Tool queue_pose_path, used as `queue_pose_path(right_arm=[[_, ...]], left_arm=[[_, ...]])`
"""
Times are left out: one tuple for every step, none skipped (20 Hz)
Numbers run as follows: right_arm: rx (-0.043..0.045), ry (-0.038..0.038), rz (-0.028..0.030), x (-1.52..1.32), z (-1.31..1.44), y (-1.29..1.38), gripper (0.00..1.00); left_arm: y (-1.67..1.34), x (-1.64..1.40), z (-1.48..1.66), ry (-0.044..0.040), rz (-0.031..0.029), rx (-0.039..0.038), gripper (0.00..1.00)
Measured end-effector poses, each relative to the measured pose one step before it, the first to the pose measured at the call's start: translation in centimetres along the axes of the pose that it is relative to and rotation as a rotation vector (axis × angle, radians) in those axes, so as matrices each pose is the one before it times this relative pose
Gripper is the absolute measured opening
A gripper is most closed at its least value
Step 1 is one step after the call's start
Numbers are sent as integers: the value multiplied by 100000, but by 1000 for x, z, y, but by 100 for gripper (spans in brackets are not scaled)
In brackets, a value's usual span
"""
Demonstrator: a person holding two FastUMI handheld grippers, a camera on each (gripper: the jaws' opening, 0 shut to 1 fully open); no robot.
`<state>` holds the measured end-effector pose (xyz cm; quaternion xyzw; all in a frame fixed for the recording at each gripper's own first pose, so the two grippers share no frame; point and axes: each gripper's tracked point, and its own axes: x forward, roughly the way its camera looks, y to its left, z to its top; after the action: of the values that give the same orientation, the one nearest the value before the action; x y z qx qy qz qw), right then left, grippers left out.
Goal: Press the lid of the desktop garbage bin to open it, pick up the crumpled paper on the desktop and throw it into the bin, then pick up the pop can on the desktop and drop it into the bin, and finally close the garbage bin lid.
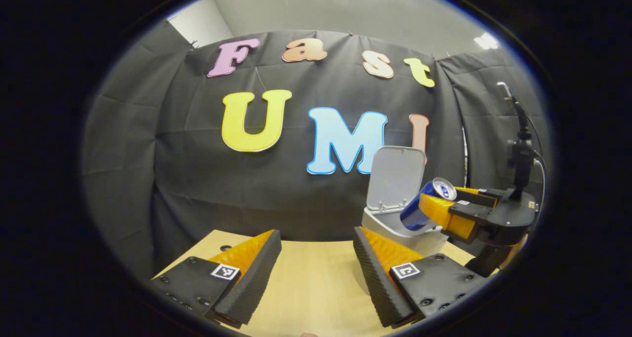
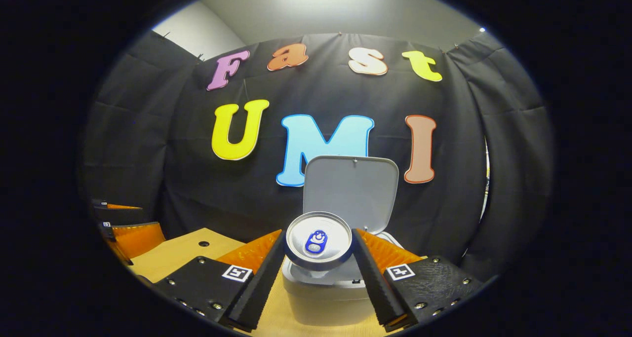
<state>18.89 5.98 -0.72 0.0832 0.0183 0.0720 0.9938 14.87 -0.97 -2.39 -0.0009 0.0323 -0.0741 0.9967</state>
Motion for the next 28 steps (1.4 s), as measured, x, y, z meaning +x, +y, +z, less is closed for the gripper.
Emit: queue_pose_path(right_arm=[[544,1696,297,354,-510,137,84],[483,1458,500,241,-339,146,84],[232,1203,146,221,-359,93,84],[50,911,141,149,-264,67,84],[75,591,31,132,-168,89,85],[58,575,169,-12,-141,64,85],[-19,170,52,88,-52,94,86],[-346,-142,117,-30,51,21,89],[-443,-262,-62,-136,50,11,90],[-199,-250,97,-80,105,-1,90],[109,-224,78,-115,23,6,90],[124,-128,-13,-70,66,-70,90],[-39,-59,-273,-32,123,-77,90],[-132,109,-399,-52,35,-179,90],[-114,219,-459,22,-18,-160,90],[64,238,-565,13,108,-169,90],[35,438,-561,179,74,-146,90],[-29,571,-1034,178,182,-306,90],[-221,264,-998,222,353,-297,90],[-467,-169,-1221,323,605,-328,91],[-709,-109,-1410,284,559,-429,91],[-569,-319,-1415,390,776,-436,91],[-348,-465,-866,469,785,-303,91],[-408,-632,-1136,596,852,-371,91],[-610,-547,-1217,692,745,-376,91],[-673,-836,-1286,689,861,-352,91],[-343,-650,-1399,720,740,-366,91],[219,-802,-897,686,726,-251,91]], left_arm=[[5,63,4,45,156,203,97],[86,-22,37,22,209,195,97],[121,-27,-1,7,342,152,97],[128,-17,28,29,319,69,97],[126,-42,32,54,274,-76,97],[124,-68,-38,23,350,-195,97],[104,-29,-119,75,242,-229,97],[83,-31,-54,227,178,-249,97],[18,62,-26,154,169,-262,97],[44,-40,-58,76,31,-199,97],[-12,-398,10,-81,214,-70,97],[-29,-63,29,-89,7,-118,97],[-151,88,-111,-12,68,-68,97],[-100,55,-50,9,-224,-55,97],[-136,-35,37,2,-481,-11,97],[-46,-29,-13,100,-397,186,95],[-3,79,-40,129,-200,409,95],[38,46,-46,189,-570,425,96],[-103,90,-127,189,-687,325,97],[4,38,-36,31,-930,506,95],[-8,204,3,-135,-767,795,95],[35,314,-11,182,-1196,973,95],[28,144,-7,-185,-1276,460,96],[25,148,89,-424,-1675,-120,97],[-52,317,-82,-133,-1699,-277,97],[229,138,-157,282,-965,192,97],[251,406,-312,495,-720,508,97],[70,297,-358,824,-918,516,97]])
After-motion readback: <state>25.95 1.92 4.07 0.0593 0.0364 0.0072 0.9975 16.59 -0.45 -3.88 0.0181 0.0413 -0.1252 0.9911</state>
